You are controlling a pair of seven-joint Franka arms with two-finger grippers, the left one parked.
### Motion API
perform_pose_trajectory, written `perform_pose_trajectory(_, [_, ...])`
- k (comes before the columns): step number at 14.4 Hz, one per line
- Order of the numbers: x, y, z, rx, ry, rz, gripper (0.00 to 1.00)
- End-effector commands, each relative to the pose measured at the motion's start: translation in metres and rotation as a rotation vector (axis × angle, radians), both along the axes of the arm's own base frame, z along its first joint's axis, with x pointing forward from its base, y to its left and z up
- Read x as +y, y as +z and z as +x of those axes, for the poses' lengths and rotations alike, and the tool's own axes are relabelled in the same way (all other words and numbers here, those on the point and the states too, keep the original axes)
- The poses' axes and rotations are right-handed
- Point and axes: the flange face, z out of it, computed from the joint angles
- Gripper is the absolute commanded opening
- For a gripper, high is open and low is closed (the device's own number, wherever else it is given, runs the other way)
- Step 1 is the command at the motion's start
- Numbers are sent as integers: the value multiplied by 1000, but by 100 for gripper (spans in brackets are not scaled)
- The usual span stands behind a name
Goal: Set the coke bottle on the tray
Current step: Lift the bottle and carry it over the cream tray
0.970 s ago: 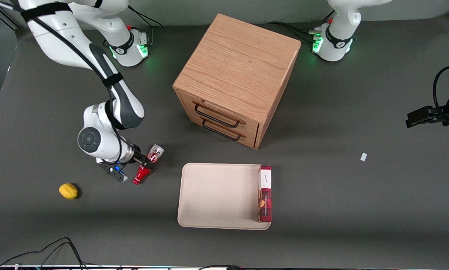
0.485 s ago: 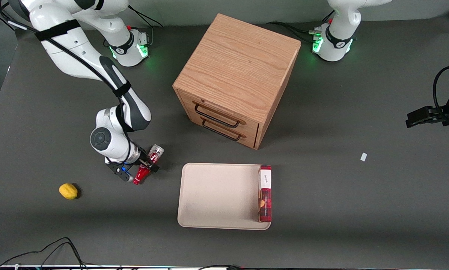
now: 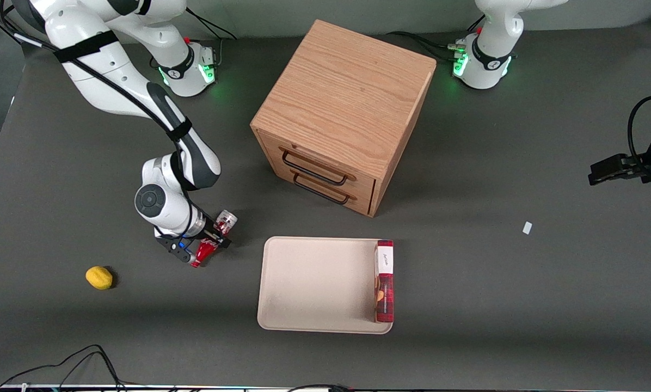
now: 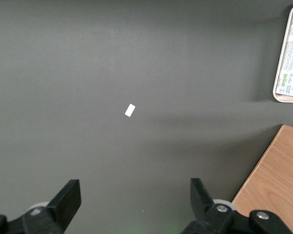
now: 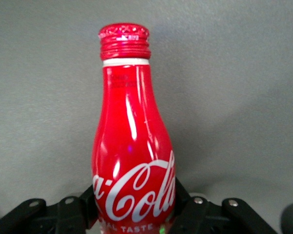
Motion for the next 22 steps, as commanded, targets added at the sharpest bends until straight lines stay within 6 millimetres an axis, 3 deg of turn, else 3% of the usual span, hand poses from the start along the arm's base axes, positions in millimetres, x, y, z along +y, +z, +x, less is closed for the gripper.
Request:
perform_pose_trajectory(1, [5, 68, 12, -9, 93, -38, 0])
perform_pose_trajectory(5, [9, 162, 47, 34, 292, -52, 0])
perform_pose_trajectory(7, [12, 202, 69, 23, 426, -57, 0])
perform_pose_trajectory(8, [13, 212, 79, 44, 498, -68, 0])
perform_pose_trajectory(11, [65, 238, 105, 32, 593, -25, 0])
perform_pose_trajectory(14, [93, 213, 128, -36, 568, 27, 0])
perform_pose_trajectory(15, [107, 196, 131, -65, 565, 49, 0])
perform_pose_trajectory(18, [119, 135, 147, -131, 522, 81, 0])
perform_pose_trajectory(22, [140, 57, 148, -166, 457, 116, 0])
